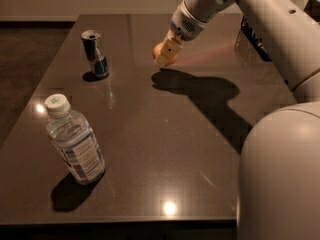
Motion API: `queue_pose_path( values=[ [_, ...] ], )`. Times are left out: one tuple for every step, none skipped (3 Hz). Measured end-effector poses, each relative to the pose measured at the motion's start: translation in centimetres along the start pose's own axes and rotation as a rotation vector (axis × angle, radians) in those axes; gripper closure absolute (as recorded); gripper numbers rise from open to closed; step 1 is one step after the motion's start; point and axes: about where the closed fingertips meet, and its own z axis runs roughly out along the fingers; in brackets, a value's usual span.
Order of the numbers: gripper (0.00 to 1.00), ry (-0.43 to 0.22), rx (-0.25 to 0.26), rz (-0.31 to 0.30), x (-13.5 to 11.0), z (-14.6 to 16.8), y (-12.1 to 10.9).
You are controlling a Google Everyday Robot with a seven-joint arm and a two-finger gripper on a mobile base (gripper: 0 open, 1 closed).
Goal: Move orange near blue plastic bottle
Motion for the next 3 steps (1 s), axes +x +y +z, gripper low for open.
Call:
queue_pose_path(
  values=[
    [1.00,-0.011,-0.030,-0.012,0.4,0.6,0.8],
    [1.00,-0.063,-0.058,-0.064,0.9,-0.1,3.9],
    [1.00,-0.125,-0.107,-0.137,1.2,-0.6,8.8]
  ],
)
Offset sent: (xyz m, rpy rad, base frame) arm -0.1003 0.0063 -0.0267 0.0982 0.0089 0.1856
